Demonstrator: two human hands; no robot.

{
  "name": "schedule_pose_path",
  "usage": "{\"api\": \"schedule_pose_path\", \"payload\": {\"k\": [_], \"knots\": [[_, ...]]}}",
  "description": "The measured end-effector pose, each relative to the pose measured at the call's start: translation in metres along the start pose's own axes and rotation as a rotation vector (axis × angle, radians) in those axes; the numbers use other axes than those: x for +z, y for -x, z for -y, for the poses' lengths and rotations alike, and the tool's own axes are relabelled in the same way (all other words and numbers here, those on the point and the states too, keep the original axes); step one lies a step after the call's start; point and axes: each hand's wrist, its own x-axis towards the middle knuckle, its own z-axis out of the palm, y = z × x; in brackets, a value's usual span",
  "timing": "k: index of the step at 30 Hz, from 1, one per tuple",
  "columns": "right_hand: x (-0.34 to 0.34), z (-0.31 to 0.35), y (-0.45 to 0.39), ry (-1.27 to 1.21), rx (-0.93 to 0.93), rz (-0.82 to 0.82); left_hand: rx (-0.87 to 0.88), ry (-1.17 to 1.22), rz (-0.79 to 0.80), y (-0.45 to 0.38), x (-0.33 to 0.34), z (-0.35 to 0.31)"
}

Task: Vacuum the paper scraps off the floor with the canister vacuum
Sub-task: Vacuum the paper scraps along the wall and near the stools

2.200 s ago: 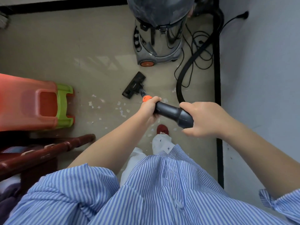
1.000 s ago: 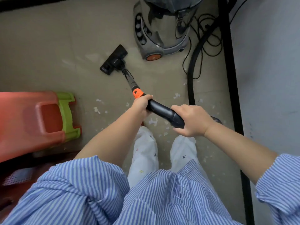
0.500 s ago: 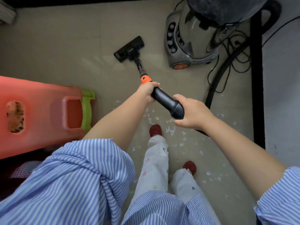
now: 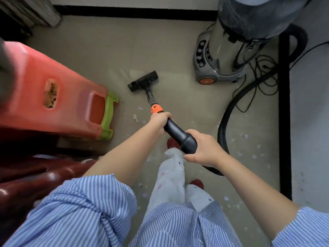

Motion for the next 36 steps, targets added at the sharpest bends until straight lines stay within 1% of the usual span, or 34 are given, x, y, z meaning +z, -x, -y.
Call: {"api": "schedule_pose_path", "payload": {"k": [4, 7, 11, 15, 19, 25, 30, 36], "knots": [[0.026, 0.006, 0.034, 0.012, -0.016, 0.047, 0.016, 0.081, -0.056, 0.022, -0.028, 0.044], [0.041, 0.013, 0.054, 0.072, -0.037, 0.048, -0.007, 0.110, -0.041, 0.035, -0.041, 0.065], [0.049, 0.010, 0.078, 0.116, -0.013, 0.061, -0.066, 0.108, -0.028, 0.052, -0.039, 0.090], [0.055, 0.013, 0.088, 0.142, -0.013, 0.092, -0.103, 0.099, -0.034, 0.061, -0.045, 0.099], [0.059, 0.020, 0.092, 0.145, -0.045, 0.095, -0.096, 0.146, -0.062, 0.071, -0.058, 0.104], [0.064, 0.019, 0.108, 0.179, -0.082, 0.134, -0.130, 0.211, -0.042, 0.085, -0.070, 0.123], [0.059, -0.003, 0.130, 0.226, -0.118, 0.163, -0.139, 0.265, -0.031, 0.105, -0.055, 0.147], [0.041, -0.058, 0.171, 0.249, -0.158, 0.193, -0.142, 0.281, -0.058, 0.141, -0.002, 0.182]]}}
